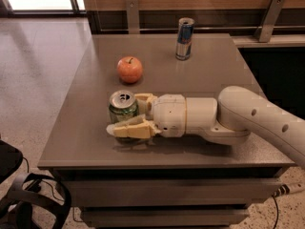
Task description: Pick green can
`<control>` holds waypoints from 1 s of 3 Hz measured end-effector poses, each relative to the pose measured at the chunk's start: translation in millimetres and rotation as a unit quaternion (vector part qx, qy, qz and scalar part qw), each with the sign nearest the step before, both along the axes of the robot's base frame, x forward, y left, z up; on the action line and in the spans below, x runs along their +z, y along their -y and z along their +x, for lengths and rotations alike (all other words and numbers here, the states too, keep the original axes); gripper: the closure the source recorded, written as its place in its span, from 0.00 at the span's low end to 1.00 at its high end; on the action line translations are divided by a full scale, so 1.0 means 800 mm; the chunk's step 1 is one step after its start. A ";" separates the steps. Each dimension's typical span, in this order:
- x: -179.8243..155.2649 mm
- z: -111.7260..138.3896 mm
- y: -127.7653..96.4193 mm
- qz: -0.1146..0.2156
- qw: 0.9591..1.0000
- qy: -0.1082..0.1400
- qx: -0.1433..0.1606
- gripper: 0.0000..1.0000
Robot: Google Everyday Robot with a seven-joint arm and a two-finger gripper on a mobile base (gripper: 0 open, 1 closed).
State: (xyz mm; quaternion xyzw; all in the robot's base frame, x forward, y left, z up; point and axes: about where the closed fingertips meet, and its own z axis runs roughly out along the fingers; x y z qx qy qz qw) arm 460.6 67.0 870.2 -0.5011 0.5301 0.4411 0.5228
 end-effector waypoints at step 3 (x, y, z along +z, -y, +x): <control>0.006 -0.003 -0.006 -0.001 1.000 0.005 0.008 1.00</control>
Offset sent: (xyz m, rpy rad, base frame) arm -0.0010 0.0021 0.0007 -0.0004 -0.0012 0.0043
